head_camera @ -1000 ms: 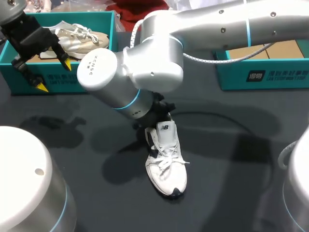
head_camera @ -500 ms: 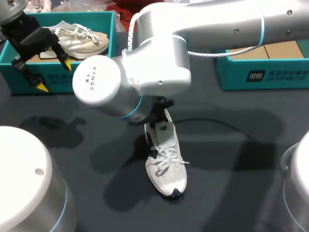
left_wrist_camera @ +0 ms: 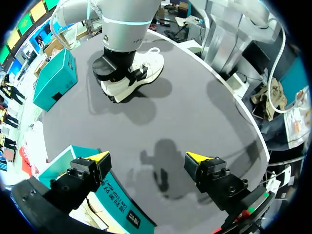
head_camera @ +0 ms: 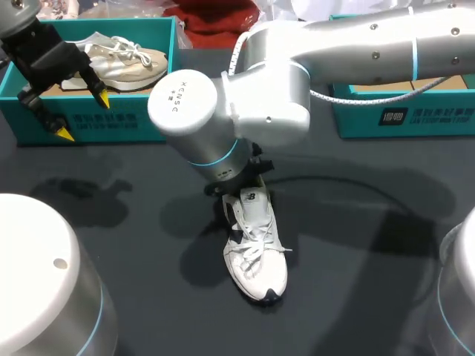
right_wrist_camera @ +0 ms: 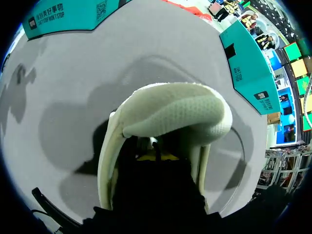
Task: Take the shoe out of the shoebox, open the shoe tongue, remove and reinsert the insole, then place the shoe into the shoebox
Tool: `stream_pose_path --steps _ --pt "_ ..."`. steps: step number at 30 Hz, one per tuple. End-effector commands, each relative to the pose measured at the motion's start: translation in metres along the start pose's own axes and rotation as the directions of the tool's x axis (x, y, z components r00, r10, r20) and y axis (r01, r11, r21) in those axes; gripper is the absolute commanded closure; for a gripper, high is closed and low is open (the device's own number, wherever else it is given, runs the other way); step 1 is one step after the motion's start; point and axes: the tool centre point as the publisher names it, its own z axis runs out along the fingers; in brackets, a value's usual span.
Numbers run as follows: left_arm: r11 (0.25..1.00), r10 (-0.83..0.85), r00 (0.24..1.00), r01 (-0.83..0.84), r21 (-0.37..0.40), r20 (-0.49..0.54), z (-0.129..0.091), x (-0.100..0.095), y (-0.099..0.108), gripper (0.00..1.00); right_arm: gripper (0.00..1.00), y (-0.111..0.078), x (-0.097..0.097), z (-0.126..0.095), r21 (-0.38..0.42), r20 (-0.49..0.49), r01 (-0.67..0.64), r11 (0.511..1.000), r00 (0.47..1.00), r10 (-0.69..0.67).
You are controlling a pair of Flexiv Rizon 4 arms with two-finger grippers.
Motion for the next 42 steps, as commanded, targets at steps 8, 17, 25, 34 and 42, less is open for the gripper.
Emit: stream_pose_path --steps 8,17,25,34,42 --pt "1.0 0.0 1.0 0.0 -0.001 -0.002 0.0 -0.001 0.0 0.0 1.0 -0.01 -0.001 -0.036 -0.068 0.057 -0.008 0.998 0.998 0.012" --pt "1.0 0.0 1.0 0.0 -0.001 -0.002 0.0 -0.001 0.0 0.0 1.0 -0.002 -0.017 -0.018 -0.019 0.153 0.007 1.0 0.988 -0.004" --pt "1.0 0.0 1.0 0.0 -0.001 -0.002 0.0 -0.001 0.0 0.0 1.0 -0.004 -0.012 0.009 0.047 0.086 0.02 0.999 0.996 -0.024" --pt "1.0 0.0 1.0 0.0 -0.001 -0.002 0.0 -0.001 0.0 0.0 1.0 -0.013 -0.003 -0.029 0.046 0.014 0.039 0.998 0.999 -0.04" --pt "1.0 0.0 1.0 0.0 -0.001 -0.002 0.0 -0.001 0.0 0.0 1.0 0.001 -0.012 -0.059 0.056 0.029 0.062 0.997 0.998 -0.063"
